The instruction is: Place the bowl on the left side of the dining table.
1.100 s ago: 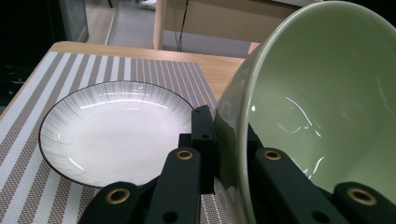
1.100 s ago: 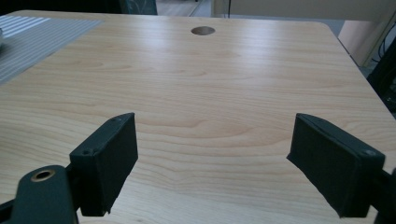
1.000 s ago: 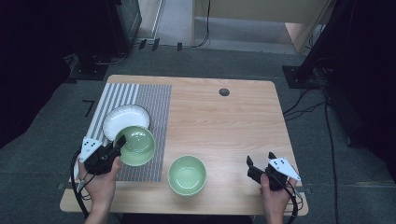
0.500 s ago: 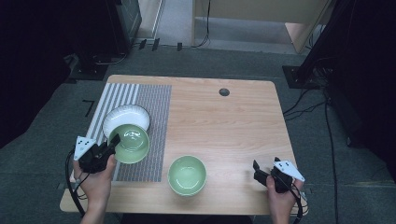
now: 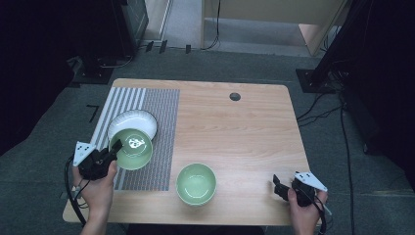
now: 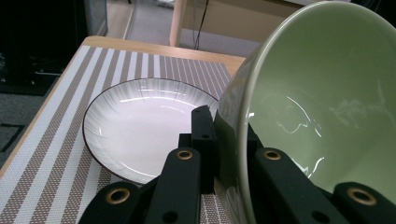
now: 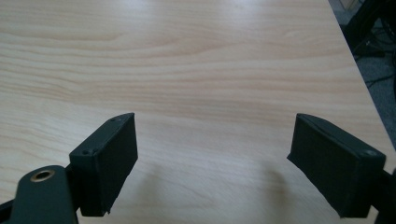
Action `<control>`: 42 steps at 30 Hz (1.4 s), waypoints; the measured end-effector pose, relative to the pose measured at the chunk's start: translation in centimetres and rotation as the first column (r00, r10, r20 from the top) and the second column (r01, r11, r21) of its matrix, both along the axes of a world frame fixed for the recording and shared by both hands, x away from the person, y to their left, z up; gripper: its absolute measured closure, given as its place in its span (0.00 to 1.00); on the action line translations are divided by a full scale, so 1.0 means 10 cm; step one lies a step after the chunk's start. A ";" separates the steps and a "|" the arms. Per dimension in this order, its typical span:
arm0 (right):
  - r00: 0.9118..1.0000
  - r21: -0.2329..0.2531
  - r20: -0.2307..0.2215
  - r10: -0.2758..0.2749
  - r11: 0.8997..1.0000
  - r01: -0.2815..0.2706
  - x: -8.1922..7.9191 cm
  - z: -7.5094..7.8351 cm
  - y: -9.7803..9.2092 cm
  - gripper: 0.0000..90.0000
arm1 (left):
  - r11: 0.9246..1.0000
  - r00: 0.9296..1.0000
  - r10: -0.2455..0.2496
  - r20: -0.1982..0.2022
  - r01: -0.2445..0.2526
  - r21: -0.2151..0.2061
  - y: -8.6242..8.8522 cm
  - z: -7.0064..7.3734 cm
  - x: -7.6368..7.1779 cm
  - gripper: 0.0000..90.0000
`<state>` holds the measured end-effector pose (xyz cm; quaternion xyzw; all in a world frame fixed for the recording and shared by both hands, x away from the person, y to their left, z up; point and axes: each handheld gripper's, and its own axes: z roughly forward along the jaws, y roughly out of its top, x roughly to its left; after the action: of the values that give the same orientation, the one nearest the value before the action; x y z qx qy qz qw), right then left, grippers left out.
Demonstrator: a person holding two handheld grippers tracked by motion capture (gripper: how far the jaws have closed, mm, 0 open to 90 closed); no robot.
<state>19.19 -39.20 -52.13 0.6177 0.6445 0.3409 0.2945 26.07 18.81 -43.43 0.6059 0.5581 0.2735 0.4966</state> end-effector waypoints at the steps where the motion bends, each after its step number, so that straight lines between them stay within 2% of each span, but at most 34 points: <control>1: 1.000 -0.001 -0.018 -0.013 1.000 0.013 -0.01 0.00 -0.03 0.17 | 1.000 1.000 0.001 -0.003 -0.001 0.002 0.02 0.00 0.01 0.93; 4: 0.999 0.009 -0.046 -0.017 1.000 0.017 -0.02 -0.01 -0.10 0.17 | 1.000 1.000 0.010 -0.003 -0.010 -0.001 0.04 0.01 0.02 0.93; 7: 0.993 -0.016 -0.108 -0.038 0.999 0.037 -0.01 -0.03 -0.12 0.17 | 1.000 1.000 0.015 -0.006 -0.015 -0.002 0.06 0.01 0.03 0.93; 15: 0.992 -0.021 -0.111 -0.064 0.998 0.062 -0.01 -0.04 -0.14 0.15 | 0.999 0.999 0.032 -0.013 -0.032 -0.016 0.15 0.02 0.08 0.93; 24: 0.993 -0.023 -0.111 -0.039 0.999 0.037 -0.04 -0.04 -0.18 0.15 | 0.998 0.998 0.051 -0.036 -0.052 -0.042 0.25 -0.02 0.18 0.93; 27: 0.993 -0.020 -0.110 -0.040 0.999 0.038 -0.04 -0.04 -0.18 0.15 | 0.996 0.997 0.057 -0.049 -0.060 -0.063 0.30 -0.02 0.26 0.93; 38: 0.993 -0.021 -0.111 -0.041 0.999 0.039 -0.04 -0.04 -0.18 0.15 | 0.994 0.994 0.076 -0.083 -0.082 -0.071 0.36 -0.04 0.51 0.93; 42: 0.991 -0.020 -0.118 -0.056 0.998 0.054 -0.04 -0.04 -0.19 0.11 | 0.993 0.991 0.084 -0.103 -0.092 -0.076 0.39 -0.09 0.61 0.93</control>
<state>18.83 -41.05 -52.53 0.6520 0.6464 0.2899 0.2702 32.14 22.73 -44.34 0.5731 0.6189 0.2417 0.4797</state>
